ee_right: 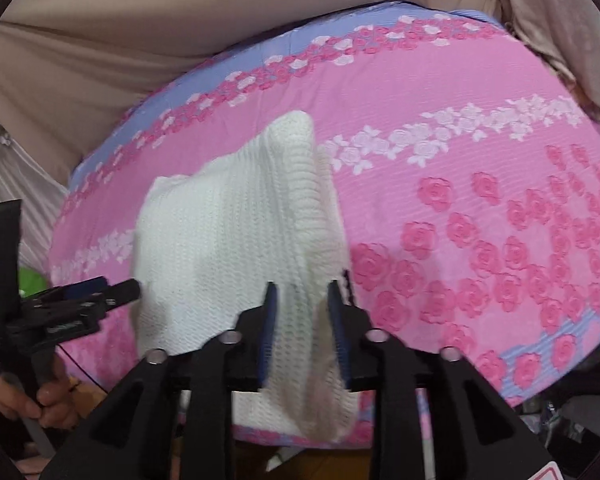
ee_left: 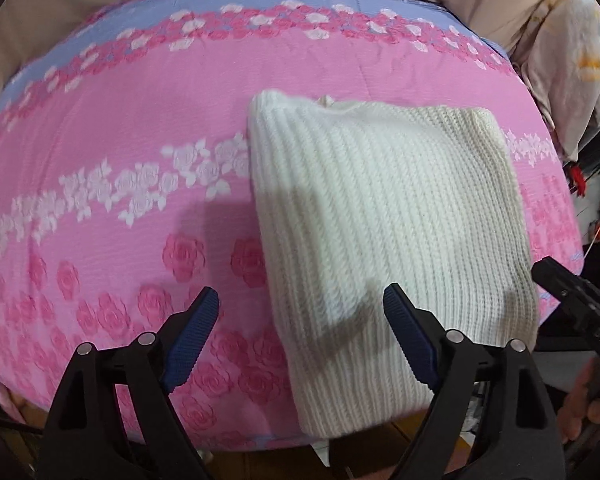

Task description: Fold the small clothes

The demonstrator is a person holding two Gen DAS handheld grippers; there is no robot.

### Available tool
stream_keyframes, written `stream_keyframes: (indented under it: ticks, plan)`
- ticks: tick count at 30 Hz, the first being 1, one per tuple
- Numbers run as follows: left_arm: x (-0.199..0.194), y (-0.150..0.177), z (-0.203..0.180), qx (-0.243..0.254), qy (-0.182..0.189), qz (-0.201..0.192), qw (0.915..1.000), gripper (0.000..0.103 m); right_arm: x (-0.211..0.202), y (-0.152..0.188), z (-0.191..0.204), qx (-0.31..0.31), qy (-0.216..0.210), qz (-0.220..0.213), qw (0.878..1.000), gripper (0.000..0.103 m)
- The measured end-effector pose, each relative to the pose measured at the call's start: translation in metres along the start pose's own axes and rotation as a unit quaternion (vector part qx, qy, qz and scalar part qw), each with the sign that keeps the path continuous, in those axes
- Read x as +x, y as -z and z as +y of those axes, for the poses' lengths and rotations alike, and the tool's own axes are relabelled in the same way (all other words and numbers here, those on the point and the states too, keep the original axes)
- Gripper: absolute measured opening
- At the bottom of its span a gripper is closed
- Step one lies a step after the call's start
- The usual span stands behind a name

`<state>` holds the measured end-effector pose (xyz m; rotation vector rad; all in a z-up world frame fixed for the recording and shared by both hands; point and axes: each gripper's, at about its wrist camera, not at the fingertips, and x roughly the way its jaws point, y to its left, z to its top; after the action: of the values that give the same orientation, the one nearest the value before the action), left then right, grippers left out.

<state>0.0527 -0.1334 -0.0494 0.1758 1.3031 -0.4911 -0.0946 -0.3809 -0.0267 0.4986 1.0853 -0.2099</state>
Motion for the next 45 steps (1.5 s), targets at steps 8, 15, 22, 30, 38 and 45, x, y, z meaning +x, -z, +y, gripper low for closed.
stream_keyframes:
  ticks: [8, 15, 22, 30, 38, 45]
  plan:
    - [0.018, 0.013, 0.011, -0.023, -0.008, 0.038, 0.999, 0.083, -0.017, 0.008, 0.0, 0.02, -0.052, -0.031, 0.998, 0.02]
    - [0.02, 0.017, 0.006, -0.02, -0.01, 0.036, 0.9991, 0.082, 0.041, 0.027, -0.038, 0.068, -0.049, 0.045, 0.995, 0.03]
    - [0.009, 0.006, 0.017, -0.097, 0.08, 0.002, 0.992, 0.092, 0.025, 0.001, -0.033, 0.072, -0.049, 0.016, 0.996, 0.07]
    - [0.066, 0.005, 0.023, -0.192, 0.173, 0.072, 0.9633, 0.093, 0.079, 0.009, -0.028, 0.127, -0.116, 0.086, 0.981, 0.079]
    - [0.038, 0.007, 0.015, -0.185, 0.233, 0.045, 0.9536, 0.052, 0.044, 0.008, -0.023, 0.135, -0.164, 0.037, 0.976, 0.04]
    - [0.068, 0.015, 0.029, -0.234, 0.228, 0.064, 0.943, 0.081, 0.081, 0.018, -0.026, 0.144, -0.141, 0.077, 0.977, 0.06]
